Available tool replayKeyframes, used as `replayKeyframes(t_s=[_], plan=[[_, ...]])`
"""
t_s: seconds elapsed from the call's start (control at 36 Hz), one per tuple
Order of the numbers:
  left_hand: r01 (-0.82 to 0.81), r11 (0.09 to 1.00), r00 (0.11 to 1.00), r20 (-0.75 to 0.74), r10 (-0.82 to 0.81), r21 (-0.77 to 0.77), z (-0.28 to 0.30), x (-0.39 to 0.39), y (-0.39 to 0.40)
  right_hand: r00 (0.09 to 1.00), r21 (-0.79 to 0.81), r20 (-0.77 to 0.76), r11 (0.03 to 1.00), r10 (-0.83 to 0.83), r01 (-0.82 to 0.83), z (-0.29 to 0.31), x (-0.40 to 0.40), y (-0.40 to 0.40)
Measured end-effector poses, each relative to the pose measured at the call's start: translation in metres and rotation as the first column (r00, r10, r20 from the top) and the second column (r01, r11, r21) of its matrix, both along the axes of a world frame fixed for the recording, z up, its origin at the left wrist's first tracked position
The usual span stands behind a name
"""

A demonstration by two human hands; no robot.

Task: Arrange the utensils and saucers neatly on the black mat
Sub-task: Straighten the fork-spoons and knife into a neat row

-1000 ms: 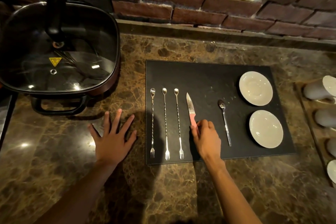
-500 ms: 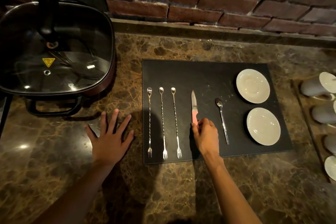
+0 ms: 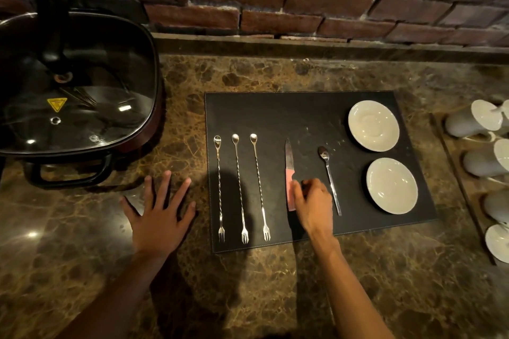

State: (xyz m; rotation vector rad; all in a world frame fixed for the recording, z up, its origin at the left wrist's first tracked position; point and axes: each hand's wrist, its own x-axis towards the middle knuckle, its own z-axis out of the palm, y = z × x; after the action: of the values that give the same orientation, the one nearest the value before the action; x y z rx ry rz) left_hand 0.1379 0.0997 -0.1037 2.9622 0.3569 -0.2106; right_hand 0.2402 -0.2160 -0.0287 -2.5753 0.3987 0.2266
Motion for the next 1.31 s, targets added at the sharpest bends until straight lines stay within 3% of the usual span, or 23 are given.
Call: replayKeyframes(t_s=[0.11, 0.31, 0.83, 1.06, 1.31], plan=[[0.008, 1.0, 1.0, 0.016, -0.008, -0.002, 0.0, -0.001, 0.0, 0.995, -0.029, 0.036, 0.995, -0.09, 0.091, 0.006, 0.016, -0.028], [0.013, 1.0, 1.0, 0.02, -0.013, -0.012, 0.0, 0.0, 0.0, 0.999, -0.173, -0.053, 0.985, -0.007, -0.002, 0.008, 0.033, -0.067], [-0.004, 1.0, 1.0, 0.005, 0.004, -0.027, 0.007, 0.0, -0.002, 0.982, -0.16, -0.072, 0.97, 0.173, -0.183, 0.004, 0.055, -0.054], [-0.004, 0.999, 1.0, 0.019, 0.005, -0.034, 0.008, 0.0, -0.003, 0.99, -0.043, -0.054, 0.99, 0.131, -0.134, 0.009, 0.063, -0.065], [-0.01, 1.0, 1.0, 0.009, 0.011, -0.027, 0.009, 0.001, -0.003, 0.989, -0.09, -0.029, 0.985, 0.145, -0.147, 0.012, 0.064, -0.067]])
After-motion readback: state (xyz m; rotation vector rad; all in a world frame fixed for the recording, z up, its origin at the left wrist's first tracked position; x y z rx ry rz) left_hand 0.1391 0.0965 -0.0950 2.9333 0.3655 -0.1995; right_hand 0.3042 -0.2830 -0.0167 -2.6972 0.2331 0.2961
